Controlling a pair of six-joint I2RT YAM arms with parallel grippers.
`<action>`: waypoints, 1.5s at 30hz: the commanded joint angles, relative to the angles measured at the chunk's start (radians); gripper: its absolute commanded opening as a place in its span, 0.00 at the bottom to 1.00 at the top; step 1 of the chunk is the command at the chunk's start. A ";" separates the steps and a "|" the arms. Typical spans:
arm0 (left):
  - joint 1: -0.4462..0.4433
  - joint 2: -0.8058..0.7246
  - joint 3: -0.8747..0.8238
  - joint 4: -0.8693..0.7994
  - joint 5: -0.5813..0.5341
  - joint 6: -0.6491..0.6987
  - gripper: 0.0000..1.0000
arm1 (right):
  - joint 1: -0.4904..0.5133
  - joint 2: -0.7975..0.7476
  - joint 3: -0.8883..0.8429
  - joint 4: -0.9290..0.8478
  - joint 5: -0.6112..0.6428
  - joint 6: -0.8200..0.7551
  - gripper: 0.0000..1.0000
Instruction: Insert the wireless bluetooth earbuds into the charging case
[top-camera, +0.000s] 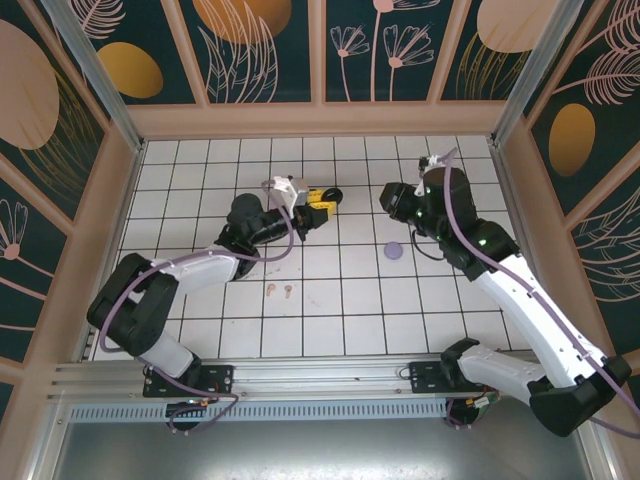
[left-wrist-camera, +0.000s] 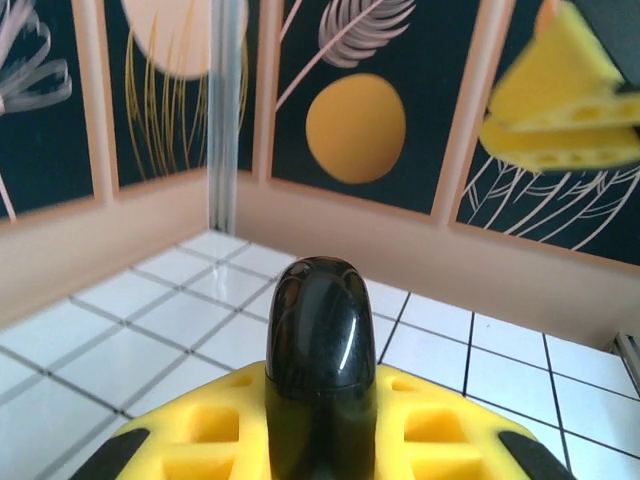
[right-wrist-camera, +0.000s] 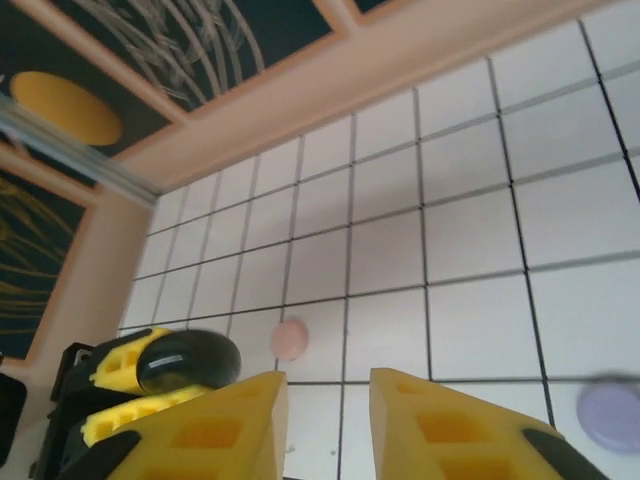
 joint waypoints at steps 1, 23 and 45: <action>-0.027 0.075 0.052 -0.071 -0.061 -0.197 0.00 | 0.001 -0.008 -0.083 0.027 0.090 0.051 0.40; -0.229 0.492 0.302 -0.292 -0.302 -0.735 0.06 | 0.001 -0.111 -0.167 0.031 0.133 0.049 0.52; -0.258 0.522 0.317 -0.366 -0.344 -0.747 0.57 | 0.001 -0.076 -0.106 0.045 0.100 0.013 0.63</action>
